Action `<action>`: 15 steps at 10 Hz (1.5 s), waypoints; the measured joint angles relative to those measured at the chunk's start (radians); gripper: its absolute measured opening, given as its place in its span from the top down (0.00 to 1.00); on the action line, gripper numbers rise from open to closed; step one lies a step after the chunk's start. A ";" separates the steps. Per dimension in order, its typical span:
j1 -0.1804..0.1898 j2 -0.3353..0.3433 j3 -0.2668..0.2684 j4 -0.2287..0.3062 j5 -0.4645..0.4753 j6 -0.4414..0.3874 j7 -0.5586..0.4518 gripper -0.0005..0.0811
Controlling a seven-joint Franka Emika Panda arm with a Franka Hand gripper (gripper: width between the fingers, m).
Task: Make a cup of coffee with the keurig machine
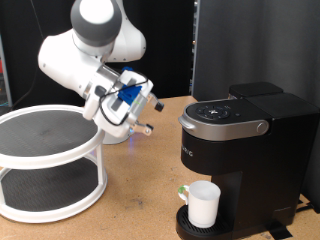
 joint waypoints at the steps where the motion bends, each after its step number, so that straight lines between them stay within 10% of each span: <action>1: -0.005 -0.035 -0.010 0.001 -0.015 -0.024 0.023 0.01; 11: -0.080 -0.305 -0.072 0.046 -0.195 -0.203 0.280 0.01; 15: -0.064 -0.300 0.062 0.113 -0.445 -0.193 0.258 0.01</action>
